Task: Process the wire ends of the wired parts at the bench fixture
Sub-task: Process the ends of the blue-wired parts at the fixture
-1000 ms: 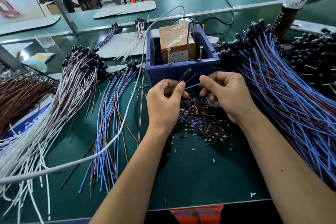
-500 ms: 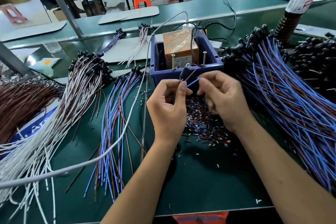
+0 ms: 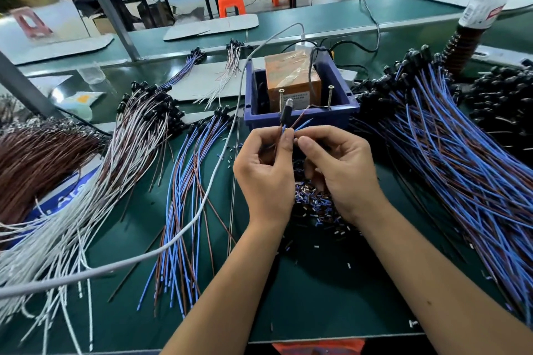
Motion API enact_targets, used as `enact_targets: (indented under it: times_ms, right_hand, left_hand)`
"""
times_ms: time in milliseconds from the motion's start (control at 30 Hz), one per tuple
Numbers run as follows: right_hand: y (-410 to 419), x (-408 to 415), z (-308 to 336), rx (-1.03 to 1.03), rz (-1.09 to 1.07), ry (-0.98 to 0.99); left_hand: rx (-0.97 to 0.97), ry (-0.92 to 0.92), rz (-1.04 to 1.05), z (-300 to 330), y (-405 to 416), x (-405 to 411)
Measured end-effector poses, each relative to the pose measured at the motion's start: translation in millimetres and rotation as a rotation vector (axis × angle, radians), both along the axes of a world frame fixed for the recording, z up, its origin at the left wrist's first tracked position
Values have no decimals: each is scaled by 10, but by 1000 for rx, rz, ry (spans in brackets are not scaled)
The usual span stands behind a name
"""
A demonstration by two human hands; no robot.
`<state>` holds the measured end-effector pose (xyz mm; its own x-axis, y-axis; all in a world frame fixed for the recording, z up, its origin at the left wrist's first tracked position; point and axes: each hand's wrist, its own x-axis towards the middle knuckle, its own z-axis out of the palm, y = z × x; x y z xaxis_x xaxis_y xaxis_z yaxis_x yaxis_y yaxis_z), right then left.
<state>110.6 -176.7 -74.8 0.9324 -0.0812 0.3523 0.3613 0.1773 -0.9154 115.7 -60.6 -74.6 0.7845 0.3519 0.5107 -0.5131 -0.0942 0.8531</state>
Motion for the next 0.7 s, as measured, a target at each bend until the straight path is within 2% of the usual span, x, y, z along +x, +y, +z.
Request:
enact_targets:
  times_ms: [267,433,533,700]
  right_hand:
    - [13,19,-9,103,15,45]
    - [10,40,27,147,-49,37]
    - [-44,62,39,148,-161,7]
    - [-122,83,17,-114,-553,-99]
  left_hand:
    - [-17,30,-74,11,-56,-27]
    - [8,-33,98,27,-48,-60]
    - [-41,-51,199,47,-14,-47]
    - [-33,-34,282,68,25,-19]
